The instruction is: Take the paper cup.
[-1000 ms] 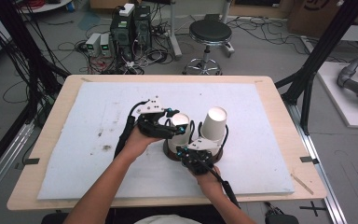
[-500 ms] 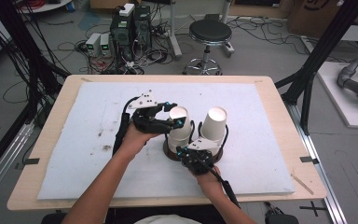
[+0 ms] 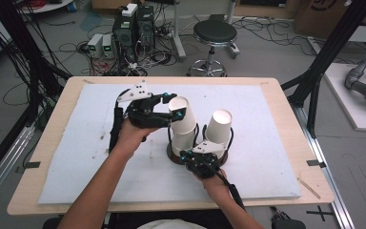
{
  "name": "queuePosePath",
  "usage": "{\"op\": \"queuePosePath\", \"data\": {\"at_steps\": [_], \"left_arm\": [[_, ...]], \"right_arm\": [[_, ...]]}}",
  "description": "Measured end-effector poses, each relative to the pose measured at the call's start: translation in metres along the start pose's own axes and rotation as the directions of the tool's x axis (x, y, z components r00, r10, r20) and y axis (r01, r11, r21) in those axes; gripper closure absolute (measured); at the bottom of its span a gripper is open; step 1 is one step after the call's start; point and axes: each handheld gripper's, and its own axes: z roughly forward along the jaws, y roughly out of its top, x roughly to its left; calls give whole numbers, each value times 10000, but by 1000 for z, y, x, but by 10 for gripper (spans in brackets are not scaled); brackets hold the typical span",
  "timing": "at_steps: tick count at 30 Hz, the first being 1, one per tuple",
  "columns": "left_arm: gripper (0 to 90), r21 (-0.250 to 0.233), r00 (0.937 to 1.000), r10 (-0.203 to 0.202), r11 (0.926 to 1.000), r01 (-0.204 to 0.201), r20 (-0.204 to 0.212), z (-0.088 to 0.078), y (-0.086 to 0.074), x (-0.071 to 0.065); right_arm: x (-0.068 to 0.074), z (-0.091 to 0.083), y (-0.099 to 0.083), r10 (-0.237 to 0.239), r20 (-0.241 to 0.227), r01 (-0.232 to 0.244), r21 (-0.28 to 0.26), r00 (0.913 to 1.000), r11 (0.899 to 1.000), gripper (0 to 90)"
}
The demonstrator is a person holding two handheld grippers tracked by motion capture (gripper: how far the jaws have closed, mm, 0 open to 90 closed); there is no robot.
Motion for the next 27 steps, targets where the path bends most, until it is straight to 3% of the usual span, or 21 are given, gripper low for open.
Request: {"op": "queuePosePath", "data": {"at_steps": [3, 4, 5, 6, 9, 11, 13, 15, 16, 21, 25, 26, 27], "left_arm": [[353, -104, 10000, -35, 9999, 35, 17, -6, 6, -2], [352, -111, 10000, 3, 9999, -3, 30, -9, 9, -4], [352, -96, 10000, 15, 10000, -15, 41, -11, 10, -5], [353, -84, 10000, 24, 10000, -24, 25, -14, 12, -6], [353, -52, 10000, 15, 10000, -15, -1, -21, 16, -8], [353, 37, 10000, -5, 10000, 5, 7, -31, 18, -9], [352, 68, 10000, -28, 10000, 28, 6, -33, 18, -9], [353, 65, 10000, -57, 10000, 57, 21, -39, 19, -10], [352, 96, 10000, -52, 9999, 52, 23, -41, 19, -10], [352, 318, 9999, -57, 9995, 52, 151, -51, 16, -12], [352, 433, 9998, -157, 9989, 150, 141, -58, 7, -10], [352, 464, 9998, -182, 9988, 176, 113, -59, 6, -10], [352, 482, 9998, -154, 9987, 150, 82, -60, 4, -9]], "right_arm": [[-1, -3, 2, -160, -332, 157, -73, 9993, 9998, 798], [-2, -7, 4, -165, -772, 150, -205, 9969, 9997, 736], [-2, -7, 4, -165, -772, 150, -205, 9969, 9997, 736], [-4, -11, 6, -292, -1148, 273, -179, 9930, 9995, 670], [-4, -16, 8, -485, -1487, 458, -218, 9877, 9987, 606], [-6, -25, 11, -985, -2049, 931, -356, 9738, 9950, 513], [-9, -32, 14, -1070, -2420, 996, -428, 9644, 9941, 441], [-10, -35, 15, -1148, -2529, 1056, -497, 9606, 9932, 419], [-13, -41, 16, -1302, -2688, 1144, -735, 9543, 9907, 353], [-18, -51, 19, -1541, -2799, 1259, -1159, 9476, 9852, 270], [-19, -56, 23, -2073, -2972, 1735, -1361, 9321, 9754, 211], [-20, -58, 24, -2299, -3048, 1955, -1394, 9242, 9708, 211], [-20, -58, 24, -2299, -3048, 1955, -1394, 9242, 9708, 211]]}}
